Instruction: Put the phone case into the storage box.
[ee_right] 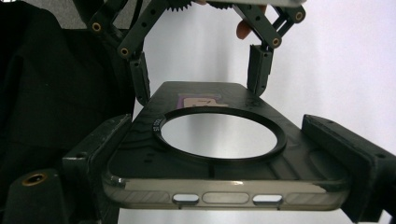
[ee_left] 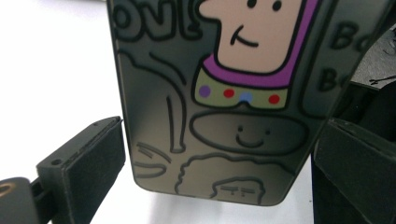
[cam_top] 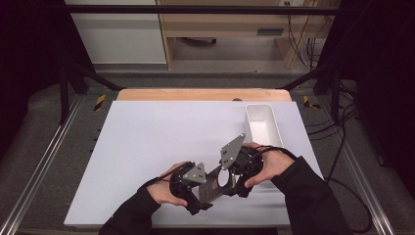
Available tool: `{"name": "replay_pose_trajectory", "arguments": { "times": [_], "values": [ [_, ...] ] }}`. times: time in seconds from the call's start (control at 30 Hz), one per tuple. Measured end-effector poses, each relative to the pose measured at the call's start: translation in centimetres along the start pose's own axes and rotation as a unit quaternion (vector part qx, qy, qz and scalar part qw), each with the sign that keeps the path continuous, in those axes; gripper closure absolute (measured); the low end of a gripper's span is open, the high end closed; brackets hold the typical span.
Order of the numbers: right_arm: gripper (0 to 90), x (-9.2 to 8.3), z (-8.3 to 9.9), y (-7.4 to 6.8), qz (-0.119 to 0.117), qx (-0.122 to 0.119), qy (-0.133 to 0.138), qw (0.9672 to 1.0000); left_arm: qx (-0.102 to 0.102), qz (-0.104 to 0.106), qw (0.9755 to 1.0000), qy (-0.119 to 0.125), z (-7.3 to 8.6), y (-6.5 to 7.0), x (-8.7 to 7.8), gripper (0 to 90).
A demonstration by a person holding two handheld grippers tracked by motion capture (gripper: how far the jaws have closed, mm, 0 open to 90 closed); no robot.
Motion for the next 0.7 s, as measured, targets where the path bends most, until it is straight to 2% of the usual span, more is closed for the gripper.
{"name": "replay_pose_trajectory", "arguments": {
  "times": [0.43, 0.7],
  "values": [
    [12.1, 0.40, -0.62, -0.05, -0.001, -0.005, -0.013, 0.9999, 0.014, -0.001, 0.9993, -0.035, -0.77, 0.11, 0.72, 4.6],
    [12.1, 0.46, -0.87, -0.14, -0.003, -0.011, -0.013, 0.9999, 0.019, -0.004, 0.9988, -0.046, -0.99, 0.19, 1.04, 7.0]
  ]
}}
Point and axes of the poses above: each handheld gripper's, and its own axes: x roughly forward along the jaws, z roughly out of its underside, y roughly to its right, the point moved 1 cm from there along x, roughly forward along the jaws
